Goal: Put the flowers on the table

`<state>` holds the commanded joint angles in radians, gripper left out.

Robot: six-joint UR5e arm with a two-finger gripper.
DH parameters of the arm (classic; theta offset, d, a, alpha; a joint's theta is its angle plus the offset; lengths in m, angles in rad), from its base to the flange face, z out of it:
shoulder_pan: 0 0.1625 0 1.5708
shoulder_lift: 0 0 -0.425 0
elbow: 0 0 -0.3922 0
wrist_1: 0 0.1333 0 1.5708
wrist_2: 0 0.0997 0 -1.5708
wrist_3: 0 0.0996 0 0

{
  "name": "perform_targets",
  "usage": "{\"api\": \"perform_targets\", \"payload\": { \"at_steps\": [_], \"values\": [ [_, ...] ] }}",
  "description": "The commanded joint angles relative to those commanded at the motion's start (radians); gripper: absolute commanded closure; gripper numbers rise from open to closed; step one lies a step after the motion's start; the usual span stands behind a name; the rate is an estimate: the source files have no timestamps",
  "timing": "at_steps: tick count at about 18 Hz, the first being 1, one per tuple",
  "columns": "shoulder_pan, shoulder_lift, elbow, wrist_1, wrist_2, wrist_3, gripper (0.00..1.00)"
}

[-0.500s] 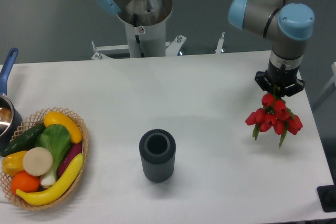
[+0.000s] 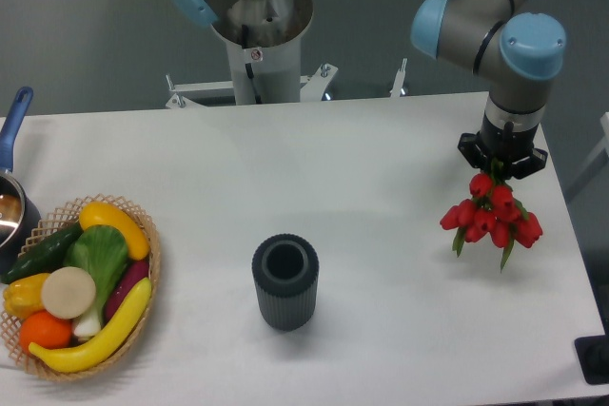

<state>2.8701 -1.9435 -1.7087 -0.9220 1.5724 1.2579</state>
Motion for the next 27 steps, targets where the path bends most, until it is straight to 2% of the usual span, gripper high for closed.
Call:
{"api": "perform_targets", "payload": {
  "at_steps": [10,15,16,19,20,21,22,27],
  "values": [
    [-0.078,-0.081,0.003,0.006,-0.009,-0.003,0.76],
    [-0.091,-0.094,0.011,0.005,-0.043,-0.02,0.73],
    [-0.091,-0.095,0.011,0.005,-0.045,-0.02,0.67],
    [-0.089,-0.097,0.011,0.006,-0.043,-0.018,0.37],
    [-0.089,-0.097,0.011,0.008,-0.043,-0.018,0.25],
    [-0.089,-0.094,0.011,0.008,-0.043,-0.018,0.03],
    [-0.089,-0.091,0.009,0.008,-0.043,-0.02,0.0],
    [-0.077,-0.057,0.014,0.012,-0.043,-0.014,0.0]
  ]
}}
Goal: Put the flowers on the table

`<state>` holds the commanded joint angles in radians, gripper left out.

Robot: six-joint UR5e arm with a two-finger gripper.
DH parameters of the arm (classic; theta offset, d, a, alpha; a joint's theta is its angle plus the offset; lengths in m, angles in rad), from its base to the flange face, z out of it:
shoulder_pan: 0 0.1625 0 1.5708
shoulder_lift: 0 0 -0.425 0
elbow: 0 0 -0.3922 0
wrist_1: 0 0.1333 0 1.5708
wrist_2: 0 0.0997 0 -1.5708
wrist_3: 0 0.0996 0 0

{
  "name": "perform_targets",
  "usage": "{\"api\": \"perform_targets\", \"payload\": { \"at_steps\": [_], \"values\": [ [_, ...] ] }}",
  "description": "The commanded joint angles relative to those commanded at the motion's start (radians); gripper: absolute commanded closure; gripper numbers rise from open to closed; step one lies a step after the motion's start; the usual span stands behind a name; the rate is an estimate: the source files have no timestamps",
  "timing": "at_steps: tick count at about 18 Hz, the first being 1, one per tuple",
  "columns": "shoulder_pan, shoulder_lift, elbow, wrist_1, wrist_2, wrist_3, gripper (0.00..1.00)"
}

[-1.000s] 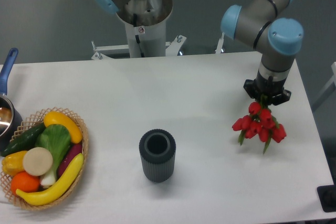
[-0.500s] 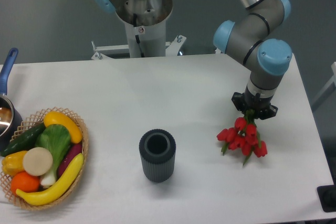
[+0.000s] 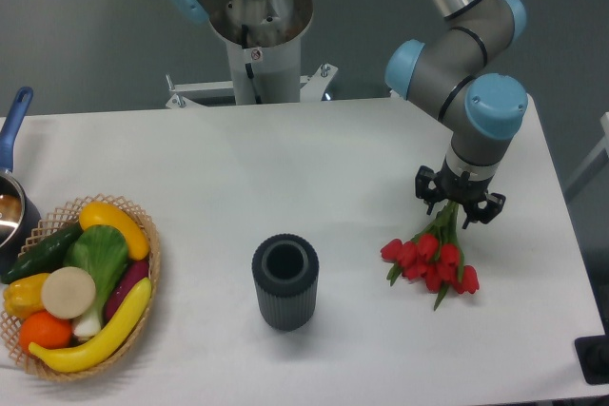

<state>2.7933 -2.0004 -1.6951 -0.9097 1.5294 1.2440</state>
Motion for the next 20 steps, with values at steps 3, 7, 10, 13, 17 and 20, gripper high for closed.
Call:
{"api": "perform_targets", "payload": {
  "at_steps": [3,7,10,13,17,20],
  "values": [
    [0.023,0.023,0.011,0.0,0.002,0.006,0.0],
    [0.058,0.043,0.02,0.003,0.002,0.015,0.0],
    [0.087,0.058,0.02,0.005,0.002,0.035,0.0],
    [0.103,0.058,0.049,0.0,0.002,0.112,0.0],
    [0.101,0.06,0.055,0.0,0.002,0.117,0.0],
    [0.101,0.06,0.055,0.0,0.002,0.117,0.0]
  ]
}}
